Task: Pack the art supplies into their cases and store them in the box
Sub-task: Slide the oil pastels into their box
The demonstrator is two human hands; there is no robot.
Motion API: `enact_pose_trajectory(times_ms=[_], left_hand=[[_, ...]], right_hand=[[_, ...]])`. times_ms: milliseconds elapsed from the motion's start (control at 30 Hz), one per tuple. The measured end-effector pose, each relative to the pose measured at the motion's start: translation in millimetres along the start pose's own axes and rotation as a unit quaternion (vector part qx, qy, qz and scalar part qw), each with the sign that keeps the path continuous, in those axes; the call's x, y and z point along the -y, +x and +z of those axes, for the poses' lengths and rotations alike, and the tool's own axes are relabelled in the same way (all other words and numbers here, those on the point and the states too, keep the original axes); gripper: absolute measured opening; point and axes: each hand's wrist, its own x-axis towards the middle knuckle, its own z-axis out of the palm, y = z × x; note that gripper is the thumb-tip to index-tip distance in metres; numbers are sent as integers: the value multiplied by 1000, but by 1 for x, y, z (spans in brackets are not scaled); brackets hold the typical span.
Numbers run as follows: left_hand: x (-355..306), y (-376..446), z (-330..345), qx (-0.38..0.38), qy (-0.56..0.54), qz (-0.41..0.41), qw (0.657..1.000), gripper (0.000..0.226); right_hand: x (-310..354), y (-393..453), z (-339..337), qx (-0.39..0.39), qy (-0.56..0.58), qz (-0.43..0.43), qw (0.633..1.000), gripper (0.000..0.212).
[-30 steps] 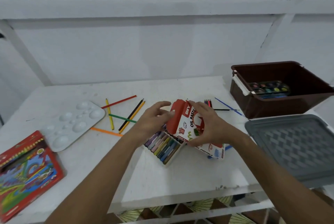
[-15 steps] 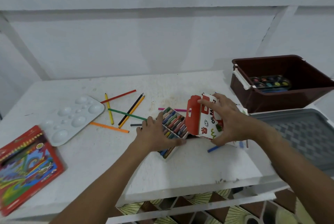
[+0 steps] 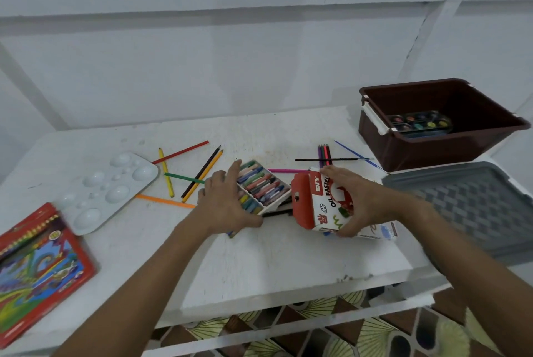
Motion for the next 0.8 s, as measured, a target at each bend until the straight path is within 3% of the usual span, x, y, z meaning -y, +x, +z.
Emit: enact_pose_trajectory(times_ms=[200,367,567,800], left_hand=[[21,-33,-39,15,-10,81,997,124],[44,-56,-47,-5,-32,47,998,126],[53,-80,-44,-2,-26,76,997,124],[75,-99,-15,78,-24,90,993,124]], right_hand=[[24,23,10,33,-34,-21,999,127],[42,37,17,44,-103,-40,993,127],[68,43,27,81,-43,-92,992,124],[85,50,47,109,-48,-117,986,124]])
